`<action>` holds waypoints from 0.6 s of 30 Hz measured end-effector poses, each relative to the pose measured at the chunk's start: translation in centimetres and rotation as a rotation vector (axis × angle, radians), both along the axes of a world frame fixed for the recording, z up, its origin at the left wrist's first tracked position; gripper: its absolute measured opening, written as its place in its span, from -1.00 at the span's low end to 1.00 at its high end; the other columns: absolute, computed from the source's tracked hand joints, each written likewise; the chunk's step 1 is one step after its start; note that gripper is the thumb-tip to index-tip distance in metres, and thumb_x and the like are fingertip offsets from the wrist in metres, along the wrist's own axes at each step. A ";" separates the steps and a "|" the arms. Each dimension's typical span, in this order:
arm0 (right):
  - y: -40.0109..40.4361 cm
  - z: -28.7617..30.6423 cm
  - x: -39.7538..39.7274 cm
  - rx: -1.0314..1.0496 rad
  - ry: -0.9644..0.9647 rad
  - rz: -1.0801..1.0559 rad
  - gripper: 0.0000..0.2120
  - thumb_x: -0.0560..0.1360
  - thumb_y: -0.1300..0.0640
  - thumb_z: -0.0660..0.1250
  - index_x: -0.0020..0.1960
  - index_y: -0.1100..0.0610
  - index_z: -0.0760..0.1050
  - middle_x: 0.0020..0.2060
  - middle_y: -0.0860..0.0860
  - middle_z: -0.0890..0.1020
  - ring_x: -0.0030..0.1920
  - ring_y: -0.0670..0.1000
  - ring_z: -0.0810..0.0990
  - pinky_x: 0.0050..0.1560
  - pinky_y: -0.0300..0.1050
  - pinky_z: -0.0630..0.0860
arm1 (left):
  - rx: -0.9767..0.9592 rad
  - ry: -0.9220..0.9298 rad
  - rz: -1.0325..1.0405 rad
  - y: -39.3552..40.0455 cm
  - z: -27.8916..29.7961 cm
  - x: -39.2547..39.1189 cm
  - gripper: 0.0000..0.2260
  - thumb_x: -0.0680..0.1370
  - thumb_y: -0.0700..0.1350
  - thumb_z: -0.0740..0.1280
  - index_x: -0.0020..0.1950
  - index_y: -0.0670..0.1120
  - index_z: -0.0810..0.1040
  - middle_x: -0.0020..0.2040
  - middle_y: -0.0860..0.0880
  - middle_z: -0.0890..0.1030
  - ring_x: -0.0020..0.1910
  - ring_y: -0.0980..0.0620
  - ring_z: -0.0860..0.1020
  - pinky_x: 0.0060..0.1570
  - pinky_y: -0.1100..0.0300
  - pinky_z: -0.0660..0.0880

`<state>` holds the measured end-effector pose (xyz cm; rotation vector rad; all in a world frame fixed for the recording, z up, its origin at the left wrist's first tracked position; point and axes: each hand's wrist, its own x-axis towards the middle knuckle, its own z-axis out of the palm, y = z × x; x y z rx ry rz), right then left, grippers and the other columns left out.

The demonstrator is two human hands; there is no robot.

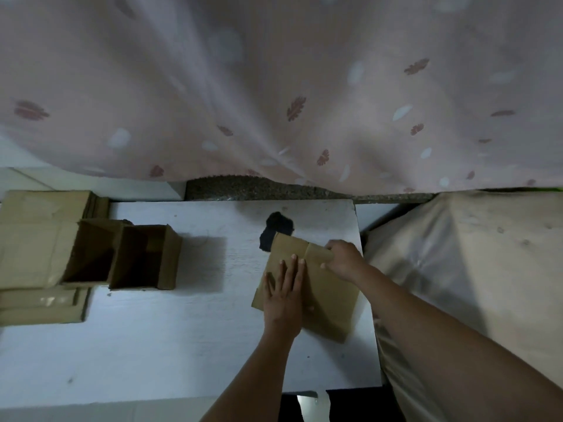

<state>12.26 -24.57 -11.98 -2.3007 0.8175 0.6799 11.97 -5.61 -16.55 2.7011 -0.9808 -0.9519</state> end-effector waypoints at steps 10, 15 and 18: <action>1.6 5.2 -2.2 0.179 -0.125 -0.050 -0.82 0.57 0.04 0.37 0.13 0.09 0.58 -0.01 0.01 0.64 0.03 0.05 0.61 0.03 -0.07 0.56 | -0.149 0.028 0.423 1.7 6.6 -0.4 -0.10 0.62 0.14 0.26 0.52 0.18 -0.50 0.57 0.02 -0.42 0.59 -0.06 -0.30 0.53 -0.27 -0.12; 2.0 7.7 -4.7 0.352 -0.256 -0.112 -0.81 0.57 0.05 0.38 0.16 0.06 0.57 0.01 -0.01 0.65 0.02 0.03 0.62 0.06 -0.03 0.60 | -0.385 0.057 0.980 1.5 10.0 -3.3 -0.05 0.56 0.22 0.34 0.62 0.02 -0.32 0.64 -0.06 -0.23 0.61 -0.18 -0.02 0.55 -0.17 0.10; 2.4 8.7 -6.5 0.424 -0.299 -0.133 -0.83 0.58 0.01 0.37 0.15 0.02 0.56 0.00 -0.06 0.64 -0.01 -0.02 0.60 -0.12 -0.14 0.55 | -0.546 0.133 1.254 2.5 11.7 -5.2 -0.01 0.49 0.17 0.46 0.63 0.03 -0.21 0.61 -0.06 0.08 0.53 -0.22 0.24 0.46 -0.17 0.30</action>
